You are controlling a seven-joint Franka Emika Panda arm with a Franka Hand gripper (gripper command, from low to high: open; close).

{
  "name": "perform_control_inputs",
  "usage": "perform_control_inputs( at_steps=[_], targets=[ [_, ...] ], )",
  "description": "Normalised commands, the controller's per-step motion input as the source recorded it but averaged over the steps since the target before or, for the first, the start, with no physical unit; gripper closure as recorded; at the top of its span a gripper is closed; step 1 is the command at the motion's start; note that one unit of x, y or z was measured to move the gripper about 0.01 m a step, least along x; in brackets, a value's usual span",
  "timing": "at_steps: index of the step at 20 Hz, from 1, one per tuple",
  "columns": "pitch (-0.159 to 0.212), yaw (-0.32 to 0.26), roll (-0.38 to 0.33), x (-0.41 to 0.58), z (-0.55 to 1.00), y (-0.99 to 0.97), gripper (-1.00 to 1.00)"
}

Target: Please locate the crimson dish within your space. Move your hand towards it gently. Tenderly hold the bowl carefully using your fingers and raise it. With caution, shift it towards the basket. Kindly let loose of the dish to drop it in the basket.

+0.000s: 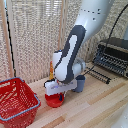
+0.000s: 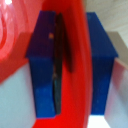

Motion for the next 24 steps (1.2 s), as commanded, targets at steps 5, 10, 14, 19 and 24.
perform_control_inputs(
  at_steps=[5, 10, 14, 19, 24],
  targets=[
    [0.013, -0.070, 0.017, 0.109, 0.98, 0.01, 1.00],
    [0.009, -0.080, -0.002, 0.221, 1.00, 0.03, 1.00],
    [0.022, -0.041, 0.000, 0.196, 1.00, 0.09, 1.00],
    [0.039, -0.003, 0.000, 0.184, 1.00, 0.30, 1.00],
    [0.009, -0.023, 0.039, 0.413, 0.91, 0.69, 1.00]
  ],
)
